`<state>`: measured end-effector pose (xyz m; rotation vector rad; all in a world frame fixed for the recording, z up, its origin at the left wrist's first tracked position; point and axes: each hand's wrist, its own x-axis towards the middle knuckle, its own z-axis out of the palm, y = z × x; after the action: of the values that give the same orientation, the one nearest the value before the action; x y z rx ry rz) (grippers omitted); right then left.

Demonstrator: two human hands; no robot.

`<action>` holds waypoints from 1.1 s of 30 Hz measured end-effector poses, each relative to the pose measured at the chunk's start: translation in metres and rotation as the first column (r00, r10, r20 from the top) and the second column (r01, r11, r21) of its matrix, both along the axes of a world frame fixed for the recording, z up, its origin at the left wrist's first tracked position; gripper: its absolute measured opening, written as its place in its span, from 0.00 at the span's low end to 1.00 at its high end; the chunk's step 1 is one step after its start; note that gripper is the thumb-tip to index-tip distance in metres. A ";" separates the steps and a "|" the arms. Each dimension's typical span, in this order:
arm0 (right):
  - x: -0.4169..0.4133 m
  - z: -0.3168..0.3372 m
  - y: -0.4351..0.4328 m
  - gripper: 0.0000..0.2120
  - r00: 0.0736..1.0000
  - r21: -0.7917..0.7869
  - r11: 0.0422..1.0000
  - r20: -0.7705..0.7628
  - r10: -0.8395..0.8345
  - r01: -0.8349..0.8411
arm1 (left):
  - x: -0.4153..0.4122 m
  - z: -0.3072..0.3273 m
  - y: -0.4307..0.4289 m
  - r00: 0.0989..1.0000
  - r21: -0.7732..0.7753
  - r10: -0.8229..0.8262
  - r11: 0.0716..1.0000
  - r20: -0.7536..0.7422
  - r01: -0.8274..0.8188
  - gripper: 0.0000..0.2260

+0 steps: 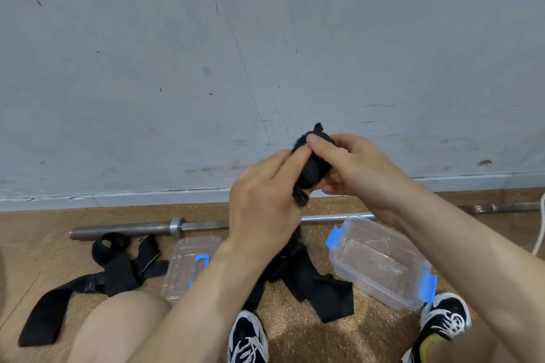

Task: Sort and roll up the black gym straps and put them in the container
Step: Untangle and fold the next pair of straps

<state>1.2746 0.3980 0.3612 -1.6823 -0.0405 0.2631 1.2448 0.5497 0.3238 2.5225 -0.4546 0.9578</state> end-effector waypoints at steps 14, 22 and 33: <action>0.008 0.011 -0.029 0.10 0.979 0.061 0.977 -0.001 0.205 -0.205 | 0.000 0.018 0.006 0.875 -0.764 -0.375 0.645 -0.307 0.009 0.17; 0.007 0.023 -0.047 0.24 0.925 -0.136 0.925 0.095 0.368 -0.354 | 0.015 0.013 0.016 0.510 -0.848 -0.710 0.525 -0.486 -0.077 0.12; -0.014 0.036 -0.035 0.25 0.720 -0.832 0.552 0.345 0.602 -0.062 | 0.015 -0.021 0.009 0.093 -0.841 -0.840 0.520 -0.535 -0.148 0.08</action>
<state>1.2602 0.3630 0.3974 -2.5974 -0.9036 0.0057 1.2599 0.5586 0.3033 1.4423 -0.2044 -0.7434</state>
